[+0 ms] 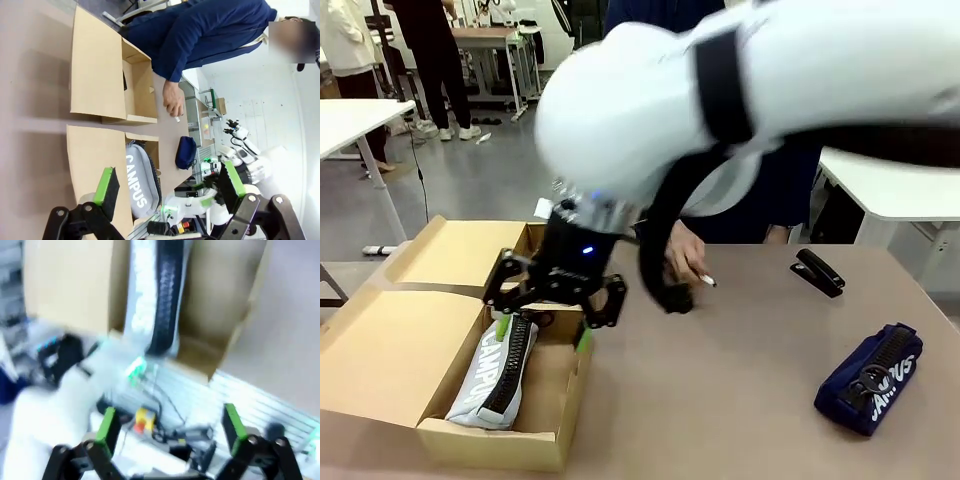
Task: Place items inside the box.
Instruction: Pick up a Pencil pouch or Stapler and place it inside the Mailer Box closest to the robot.
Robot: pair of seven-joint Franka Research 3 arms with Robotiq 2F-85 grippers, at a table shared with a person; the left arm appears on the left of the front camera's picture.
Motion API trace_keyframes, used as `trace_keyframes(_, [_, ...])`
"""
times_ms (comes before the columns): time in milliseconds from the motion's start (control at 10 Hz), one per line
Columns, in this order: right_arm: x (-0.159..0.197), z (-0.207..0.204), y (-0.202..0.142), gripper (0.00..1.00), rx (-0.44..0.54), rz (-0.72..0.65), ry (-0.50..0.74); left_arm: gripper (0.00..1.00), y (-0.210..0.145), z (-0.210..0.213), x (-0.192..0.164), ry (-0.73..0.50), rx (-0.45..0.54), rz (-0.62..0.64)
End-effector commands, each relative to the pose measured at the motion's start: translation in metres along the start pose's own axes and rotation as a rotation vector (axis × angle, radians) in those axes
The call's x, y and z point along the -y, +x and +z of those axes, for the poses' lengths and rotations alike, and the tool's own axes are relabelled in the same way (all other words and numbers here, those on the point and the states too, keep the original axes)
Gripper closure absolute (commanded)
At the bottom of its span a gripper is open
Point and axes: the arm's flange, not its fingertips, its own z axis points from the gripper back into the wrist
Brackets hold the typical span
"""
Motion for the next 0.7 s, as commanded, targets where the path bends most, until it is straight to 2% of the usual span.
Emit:
trace_keyframes(0, [0.063, 0.048, -0.062, 0.0, -0.125, 0.107, 0.148, 0.0, -0.001, 0.0, 0.0, -0.014, 0.003, -0.019])
trace_keyframes(100, [0.083, 0.051, -0.077, 0.0, -0.132, 0.053, 0.236, 0.0, -0.001, 0.0, 0.0, -0.014, 0.003, -0.019])
trace_keyframes(200, [0.015, 0.029, -0.033, 0.0, -0.05, 0.075, 0.079, 0.0, -0.001, 0.0, 0.0, -0.014, 0.003, -0.019])
trace_keyframes(400, [0.015, 0.029, -0.033, 0.0, -0.05, 0.075, 0.079, 0.0, -0.001, 0.0, 0.0, -0.014, 0.003, -0.019])
trace_keyframes(500, [0.036, 0.047, -0.061, 0.0, -0.077, 0.104, 0.149, 0.0, -0.001, 0.0, 0.0, -0.014, 0.003, -0.019])
trace_keyframes(600, [0.071, 0.074, -0.05, 0.0, -0.017, 0.095, 0.275, 0.0, -0.001, 0.0, 0.0, -0.014, 0.003, -0.019])
